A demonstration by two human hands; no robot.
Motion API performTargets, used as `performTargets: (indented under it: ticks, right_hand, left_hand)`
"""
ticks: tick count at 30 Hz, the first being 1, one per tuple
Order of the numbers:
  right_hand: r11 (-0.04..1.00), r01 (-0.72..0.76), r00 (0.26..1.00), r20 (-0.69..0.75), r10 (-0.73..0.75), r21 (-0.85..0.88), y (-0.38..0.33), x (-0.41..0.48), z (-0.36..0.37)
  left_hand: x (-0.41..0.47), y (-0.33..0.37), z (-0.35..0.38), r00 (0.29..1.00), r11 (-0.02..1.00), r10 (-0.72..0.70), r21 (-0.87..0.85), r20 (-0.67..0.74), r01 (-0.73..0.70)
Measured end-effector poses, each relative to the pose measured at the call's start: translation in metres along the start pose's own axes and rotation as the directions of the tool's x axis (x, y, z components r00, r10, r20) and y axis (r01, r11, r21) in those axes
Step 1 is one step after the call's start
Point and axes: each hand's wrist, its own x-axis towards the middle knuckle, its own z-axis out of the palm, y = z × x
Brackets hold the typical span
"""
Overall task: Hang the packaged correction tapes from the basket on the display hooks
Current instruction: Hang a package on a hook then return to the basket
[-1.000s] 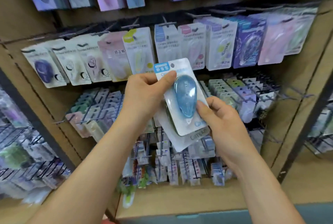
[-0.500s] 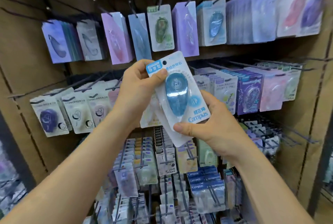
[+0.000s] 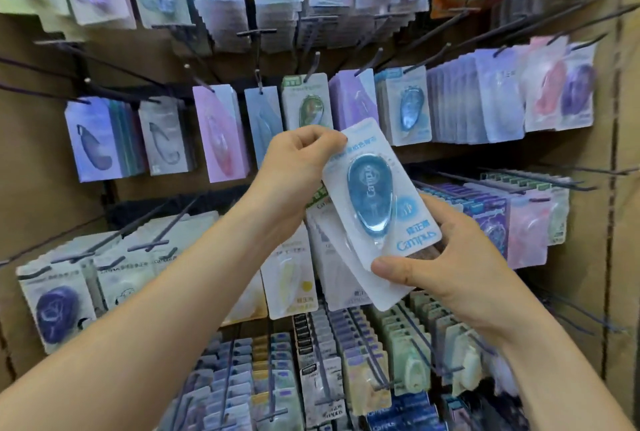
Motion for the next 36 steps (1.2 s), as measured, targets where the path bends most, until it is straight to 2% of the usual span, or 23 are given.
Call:
performTargets:
  ticks: [3,5,8,11,14,17,23,27,31,36]
  right_hand:
    - [1.0,-0.001,0.999,-0.044,0.001,-0.007,0.003,-0.003,-0.017]
    - [1.0,0.017,0.985,-0.175,-0.017,0.0,0.005,-0.006,-0.032]
    - [0.993,0.122,0.875,-0.473,-0.104,0.007,0.008,-0.003,-0.06]
    - [0.959,0.279,0.776,-0.575,-0.26,-0.057,0.005,0.008,-0.09]
    - [0.935,0.332,0.758,-0.555,-0.343,-0.125,0.006,0.023,-0.112]
    - [0.897,0.328,0.76,-0.481,-0.437,-0.295,0.009,0.043,-0.131]
    - [0.844,0.393,0.753,-0.398,-0.523,-0.365,0.015,0.074,-0.142]
    - [0.856,0.39,0.791,-0.351,-0.5,-0.34,0.026,0.089,-0.151]
    - [0.867,0.375,0.826,-0.306,-0.473,-0.328,0.035,0.096,-0.152]
    - [0.858,0.37,0.832,-0.284,-0.477,-0.357,0.036,0.097,-0.149]
  left_hand:
    - [0.024,0.005,0.01,0.997,0.997,0.023,-0.073,-0.08,-0.029]
    - [0.044,0.009,0.016,0.989,0.994,0.069,-0.07,-0.134,-0.079]
    - [0.071,0.01,0.03,0.962,0.967,0.245,0.106,-0.124,-0.232]
    - [0.092,0.013,0.062,0.915,0.883,0.4,0.286,-0.042,-0.373]
    - [0.112,0.018,0.097,0.891,0.848,0.453,0.33,-0.046,-0.414]
    - [0.131,0.021,0.126,0.876,0.846,0.476,0.314,-0.08,-0.431]
    - [0.151,0.02,0.15,0.86,0.807,0.502,0.405,-0.09,-0.429]
    - [0.154,0.022,0.151,0.865,0.8,0.49,0.45,-0.108,-0.397]
    - [0.154,0.026,0.153,0.91,0.838,0.41,0.421,-0.064,-0.348]
    - [0.153,0.027,0.154,0.983,0.986,0.124,0.129,-0.134,-0.107]
